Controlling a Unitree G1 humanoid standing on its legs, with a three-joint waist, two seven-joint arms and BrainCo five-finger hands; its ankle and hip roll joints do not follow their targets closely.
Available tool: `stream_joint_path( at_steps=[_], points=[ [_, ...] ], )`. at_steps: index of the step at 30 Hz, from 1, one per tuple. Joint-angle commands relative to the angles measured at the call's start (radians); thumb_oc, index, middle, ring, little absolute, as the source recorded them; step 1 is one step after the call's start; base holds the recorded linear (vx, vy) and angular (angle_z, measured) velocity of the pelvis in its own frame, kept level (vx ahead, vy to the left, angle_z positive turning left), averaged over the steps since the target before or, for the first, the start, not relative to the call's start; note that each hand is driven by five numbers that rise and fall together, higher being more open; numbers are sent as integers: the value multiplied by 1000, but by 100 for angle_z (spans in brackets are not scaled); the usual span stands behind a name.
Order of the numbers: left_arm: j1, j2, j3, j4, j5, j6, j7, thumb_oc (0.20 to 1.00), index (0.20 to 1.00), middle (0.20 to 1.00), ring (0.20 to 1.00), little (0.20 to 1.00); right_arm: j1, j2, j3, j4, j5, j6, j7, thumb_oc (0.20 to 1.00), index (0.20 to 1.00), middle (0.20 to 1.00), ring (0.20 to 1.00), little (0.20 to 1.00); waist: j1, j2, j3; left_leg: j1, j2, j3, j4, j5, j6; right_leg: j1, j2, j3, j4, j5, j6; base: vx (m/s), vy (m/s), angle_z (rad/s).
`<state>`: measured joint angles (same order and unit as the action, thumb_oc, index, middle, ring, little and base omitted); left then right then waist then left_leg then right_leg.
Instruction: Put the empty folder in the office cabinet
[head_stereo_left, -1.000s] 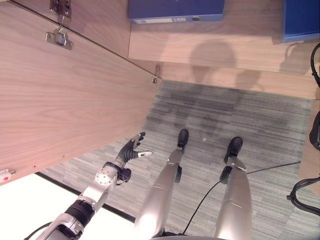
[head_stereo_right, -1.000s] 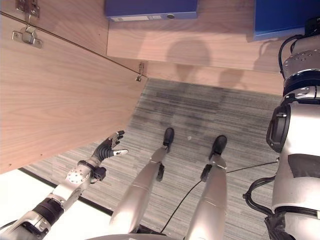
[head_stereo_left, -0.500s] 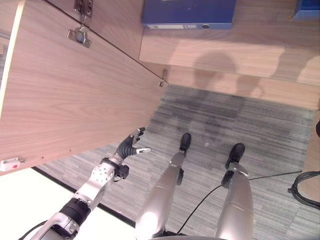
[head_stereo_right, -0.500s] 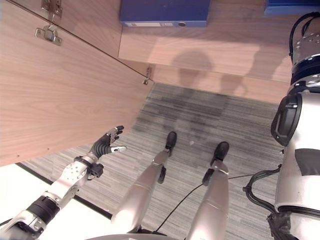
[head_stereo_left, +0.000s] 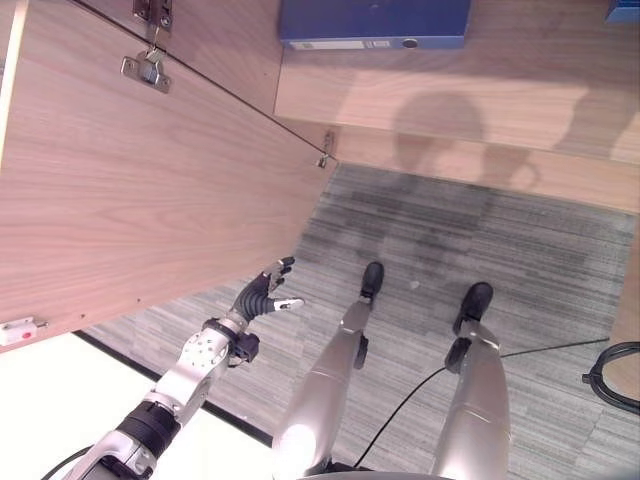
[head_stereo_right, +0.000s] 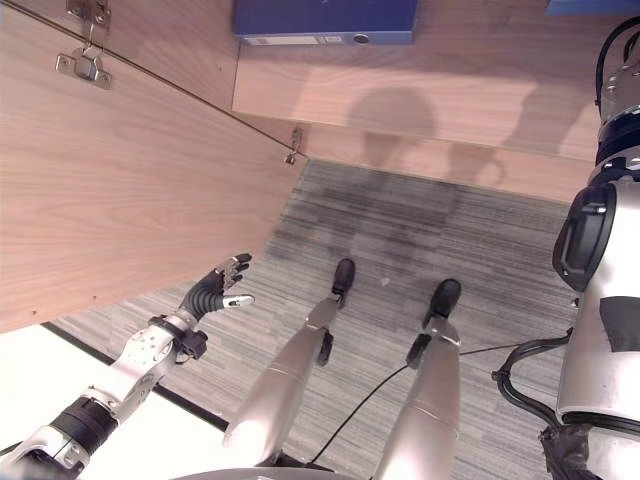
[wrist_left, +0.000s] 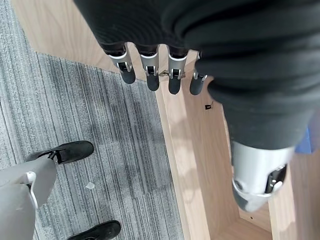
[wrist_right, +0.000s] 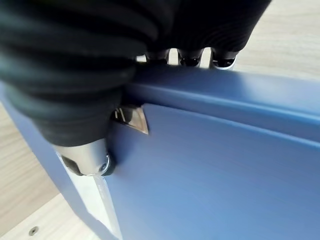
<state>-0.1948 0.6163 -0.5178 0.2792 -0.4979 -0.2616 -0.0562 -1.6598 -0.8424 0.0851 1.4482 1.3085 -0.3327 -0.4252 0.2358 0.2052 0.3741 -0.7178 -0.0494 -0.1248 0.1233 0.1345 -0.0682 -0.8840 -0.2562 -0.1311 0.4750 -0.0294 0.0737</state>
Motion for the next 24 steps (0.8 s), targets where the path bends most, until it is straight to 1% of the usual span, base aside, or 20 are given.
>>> stream_joint_path(
  at_steps=[1, 6, 8, 11, 17, 24],
  points=[
    [56, 56, -15, -44, -27, -35, 16, 1000, 1000, 1000, 1000, 1000, 31, -46, 102, -72, -90, 16, 50, 1000, 1000, 1000, 1000, 1000, 35, 9, -85, 81, 22, -19, 4, -207, -29, 132, -14, 20, 74, -219, 97, -15, 9, 6],
    [59, 70, -20, -55, -24, -34, 32, 1000, 1000, 1000, 1000, 1000, 21, -50, 121, 20, -123, 83, 28, 1000, 1000, 1000, 1000, 1000, 37, 13, -81, 82, 25, -19, -13, -200, -27, 121, -11, 20, 77, -220, 95, -3, 1, 1],
    [61, 73, -21, -60, -23, -34, 38, 1000, 1000, 1000, 1000, 1000, 17, -46, 124, 31, -127, 96, 25, 1000, 1000, 1000, 1000, 1000, 35, 15, -79, 83, 27, -19, -15, -198, -26, 120, -11, 20, 77, -220, 94, 0, 0, 0],
    [66, 89, -29, -74, -20, -32, 56, 1000, 1000, 1000, 1000, 1000, 3, -36, 138, 70, -152, 132, 6, 1000, 1000, 1000, 1000, 1000, 32, 16, -77, 91, 32, -17, -28, -194, -26, 122, -9, 20, 72, -219, 93, 0, 0, 0],
    [76, 107, -36, -80, -17, -35, 75, 1000, 1000, 1000, 1000, 1000, -1, -13, 146, 76, -173, 145, -23, 1000, 1000, 1000, 1000, 1000, 23, 15, -69, 107, 38, -17, -40, -191, -26, 126, -5, 18, 70, -220, 89, 0, 0, 0],
    [72, 121, -39, -90, -22, -38, 83, 1000, 1000, 1000, 1000, 1000, 7, 0, 152, 78, -185, 155, -24, 1000, 1000, 1000, 1000, 1000, 16, 14, -62, 118, 39, -17, -54, -186, -28, 134, -3, 16, 61, -217, 87, 0, -1, 1]
  ],
)
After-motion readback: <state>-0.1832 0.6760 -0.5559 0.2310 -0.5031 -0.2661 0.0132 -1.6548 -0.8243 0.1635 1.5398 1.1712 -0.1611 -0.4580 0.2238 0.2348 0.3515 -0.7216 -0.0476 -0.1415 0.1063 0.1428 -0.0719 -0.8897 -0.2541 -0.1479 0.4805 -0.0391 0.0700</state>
